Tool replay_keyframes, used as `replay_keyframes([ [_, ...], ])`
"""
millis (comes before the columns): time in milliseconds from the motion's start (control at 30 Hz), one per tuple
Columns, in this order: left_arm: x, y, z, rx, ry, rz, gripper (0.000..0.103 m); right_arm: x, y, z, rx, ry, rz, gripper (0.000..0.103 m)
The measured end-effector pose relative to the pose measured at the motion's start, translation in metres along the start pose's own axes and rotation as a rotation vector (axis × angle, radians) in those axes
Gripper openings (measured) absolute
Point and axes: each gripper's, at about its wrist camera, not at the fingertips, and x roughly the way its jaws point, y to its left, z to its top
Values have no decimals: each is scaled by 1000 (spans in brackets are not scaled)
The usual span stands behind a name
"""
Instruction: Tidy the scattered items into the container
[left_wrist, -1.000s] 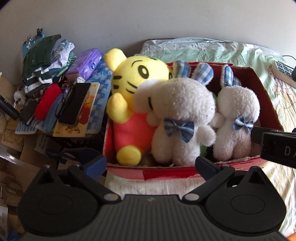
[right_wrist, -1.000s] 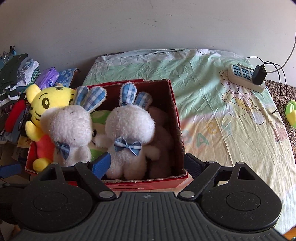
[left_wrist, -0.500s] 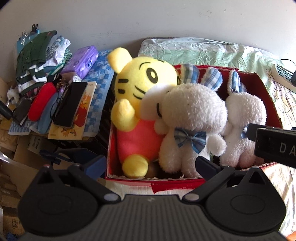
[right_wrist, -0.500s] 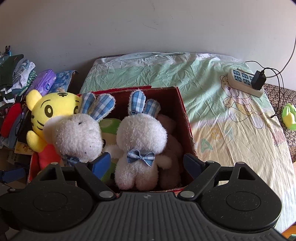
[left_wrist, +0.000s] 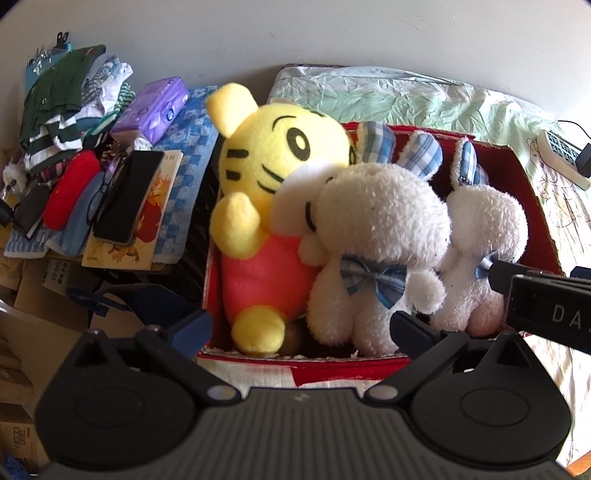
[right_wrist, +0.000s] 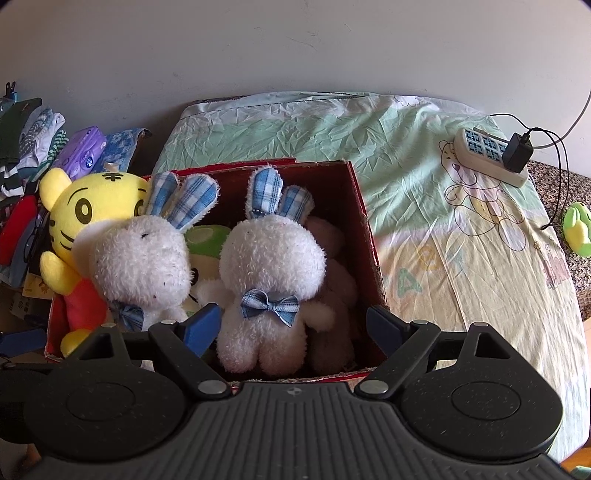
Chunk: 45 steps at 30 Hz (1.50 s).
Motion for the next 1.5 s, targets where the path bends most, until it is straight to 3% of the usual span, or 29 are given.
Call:
replay_keyframes([
  [333, 8, -1, 20, 1, 64, -23, 102, 1, -3, 12, -3, -11, -6, 88],
  [800, 8, 0, 17, -33, 60, -13, 102, 10, -2, 10, -4, 14, 22, 88],
  [1500, -3, 2, 11, -27, -28, 51, 102, 8, 0, 8, -3, -8, 10, 88],
])
